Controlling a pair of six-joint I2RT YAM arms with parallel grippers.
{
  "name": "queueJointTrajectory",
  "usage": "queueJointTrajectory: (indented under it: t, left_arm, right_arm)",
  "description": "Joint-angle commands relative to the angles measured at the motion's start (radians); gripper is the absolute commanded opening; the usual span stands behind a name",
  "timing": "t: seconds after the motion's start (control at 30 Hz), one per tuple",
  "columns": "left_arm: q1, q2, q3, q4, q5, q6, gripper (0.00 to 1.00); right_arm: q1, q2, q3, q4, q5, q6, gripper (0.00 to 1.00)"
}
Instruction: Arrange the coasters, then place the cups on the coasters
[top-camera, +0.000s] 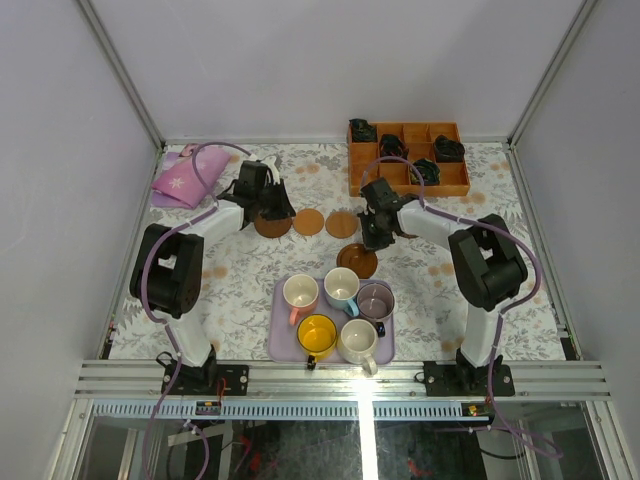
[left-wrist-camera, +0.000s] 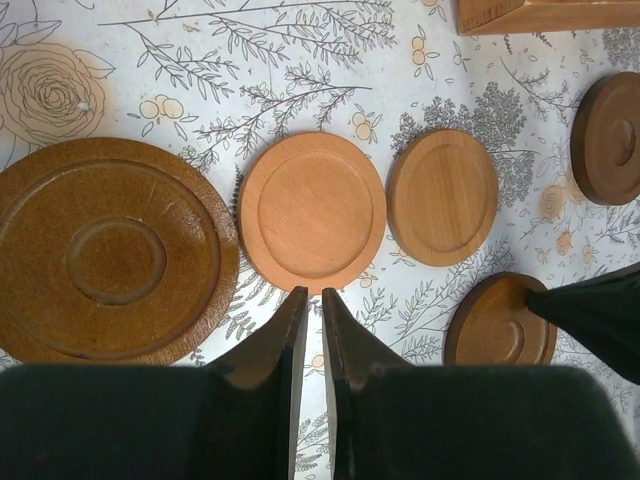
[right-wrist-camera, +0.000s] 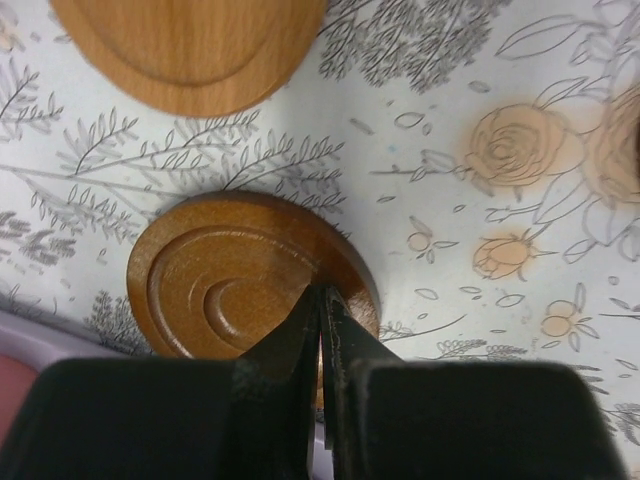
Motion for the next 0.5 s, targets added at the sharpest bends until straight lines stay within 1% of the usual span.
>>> queueJointTrajectory:
  t: [0.0, 0.07, 0.3, 0.47]
  left_arm:
    - [0.007, -0.009, -0.019, 0.025, -0.019, -0.006, 0.1]
    - [0.006, -0.009, -0.022, 0.022, -0.019, -0.005, 0.11]
    - [0.006, -0.01, -0.025, 0.009, -0.035, 0.005, 0.12]
    - [0.006, -0.014, -0.025, -0.001, -0.046, 0.014, 0.13]
  right_arm:
    - [-0.01, 0.091, 0.059, -0.106, 0.175, 0.007, 0.01]
    - [-0.029, 0.122, 0.086, -0.125, 0.21, 0.011, 0.0]
    - [-0.11, 0.187, 0.175, -0.14, 0.229, 0.023, 0.0]
    - [-0.148, 0.233, 0.251, -0.14, 0.238, -0.001, 0.0]
